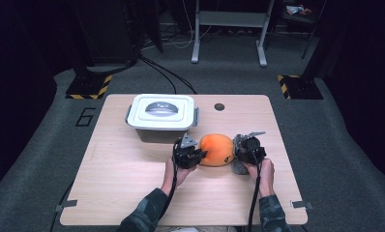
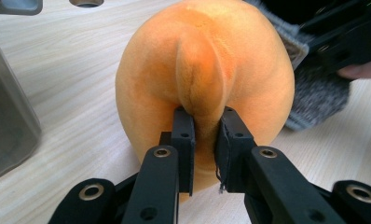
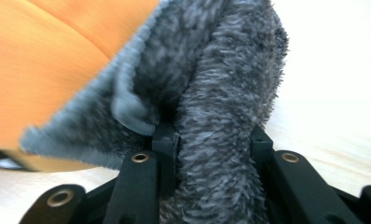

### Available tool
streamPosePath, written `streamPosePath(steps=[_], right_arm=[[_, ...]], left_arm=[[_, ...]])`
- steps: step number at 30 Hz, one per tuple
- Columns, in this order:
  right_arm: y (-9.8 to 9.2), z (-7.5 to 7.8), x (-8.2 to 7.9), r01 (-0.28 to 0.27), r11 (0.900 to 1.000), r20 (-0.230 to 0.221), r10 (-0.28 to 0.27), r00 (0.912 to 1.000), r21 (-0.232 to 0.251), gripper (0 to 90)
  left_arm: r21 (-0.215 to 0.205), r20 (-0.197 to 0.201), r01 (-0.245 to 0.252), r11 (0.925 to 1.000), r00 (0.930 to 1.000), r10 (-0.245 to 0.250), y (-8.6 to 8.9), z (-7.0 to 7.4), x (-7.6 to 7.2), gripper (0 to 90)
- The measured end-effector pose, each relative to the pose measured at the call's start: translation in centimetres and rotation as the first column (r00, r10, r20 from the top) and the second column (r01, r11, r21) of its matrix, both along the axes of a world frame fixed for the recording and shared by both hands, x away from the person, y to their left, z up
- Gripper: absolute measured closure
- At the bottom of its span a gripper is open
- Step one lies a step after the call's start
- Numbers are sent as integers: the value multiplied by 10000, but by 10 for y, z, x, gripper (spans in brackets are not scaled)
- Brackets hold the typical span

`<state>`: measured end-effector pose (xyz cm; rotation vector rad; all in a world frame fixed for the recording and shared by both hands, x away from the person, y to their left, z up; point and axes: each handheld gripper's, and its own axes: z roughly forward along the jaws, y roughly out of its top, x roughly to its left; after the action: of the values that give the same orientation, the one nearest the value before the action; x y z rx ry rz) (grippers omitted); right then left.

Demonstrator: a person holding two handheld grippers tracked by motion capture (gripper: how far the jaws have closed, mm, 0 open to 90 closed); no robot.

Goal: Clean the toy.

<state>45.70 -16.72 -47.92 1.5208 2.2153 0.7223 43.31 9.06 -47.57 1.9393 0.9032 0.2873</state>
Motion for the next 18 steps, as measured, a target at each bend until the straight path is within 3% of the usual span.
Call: streamPosePath(steps=[2, 5, 11, 14, 18], right_arm=[[-1, -7, 4, 60, 10000, -371, -60, 9993, -5, 650], [-3, -4, 2, 73, 10000, -228, -74, 9997, -7, 651], [1, 39, -17, -146, 9998, 1045, 128, 9944, 158, 652], [19, 61, -27, -887, 9958, 1637, 836, 9830, 239, 651], [50, 76, -34, -2004, 9797, 2118, 1941, 9579, 84, 650]], left_arm=[[-18, 2, 0, 10000, 10000, 0, 0, 0, 0, 786], [-47, 46, 29, 10000, 10000, -28, 0, 0, -1, 784], [124, 250, 107, 9999, 9996, -110, -2, 2, -2, 783], [213, 292, 147, 9997, 9995, -153, -4, 3, -3, 783], [277, 339, 179, 9995, 9992, -188, -5, 3, -4, 783]])
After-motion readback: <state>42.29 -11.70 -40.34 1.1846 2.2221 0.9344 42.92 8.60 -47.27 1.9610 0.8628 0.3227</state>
